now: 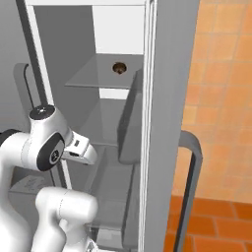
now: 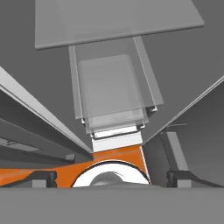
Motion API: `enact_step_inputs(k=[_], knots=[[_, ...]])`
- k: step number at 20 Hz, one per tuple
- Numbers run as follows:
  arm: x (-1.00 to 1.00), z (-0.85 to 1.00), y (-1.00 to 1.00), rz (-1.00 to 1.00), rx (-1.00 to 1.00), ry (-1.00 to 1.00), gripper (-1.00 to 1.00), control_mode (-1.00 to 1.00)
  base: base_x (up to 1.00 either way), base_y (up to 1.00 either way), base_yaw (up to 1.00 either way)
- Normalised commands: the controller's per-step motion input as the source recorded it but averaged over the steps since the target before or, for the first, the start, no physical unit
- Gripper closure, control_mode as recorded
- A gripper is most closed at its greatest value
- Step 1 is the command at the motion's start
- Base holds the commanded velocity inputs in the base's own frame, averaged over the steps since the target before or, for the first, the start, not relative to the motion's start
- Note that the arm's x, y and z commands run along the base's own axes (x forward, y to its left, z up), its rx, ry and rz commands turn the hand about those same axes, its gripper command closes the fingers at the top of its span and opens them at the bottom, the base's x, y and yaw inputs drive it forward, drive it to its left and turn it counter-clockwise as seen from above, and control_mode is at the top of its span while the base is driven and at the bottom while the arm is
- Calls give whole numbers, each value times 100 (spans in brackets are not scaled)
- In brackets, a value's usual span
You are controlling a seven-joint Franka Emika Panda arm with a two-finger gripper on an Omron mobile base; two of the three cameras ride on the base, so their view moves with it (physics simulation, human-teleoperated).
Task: Place one mushroom and one chicken drumstick in each tupperware on the nearby counter, to pack two identical lunches.
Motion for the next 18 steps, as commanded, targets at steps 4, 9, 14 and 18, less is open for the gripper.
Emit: enact_step_inputs(k=[4,9,14,18], knots=[[0,0,0,0,0,0,-100,100,0,-35,0],[0,0,0,0,0,0,-100,100,12,-31,0],[0,0,0,0,0,0,-100,100,34,-23,4],[0,0,0,0,0,0,-100,100,41,-8,3]])
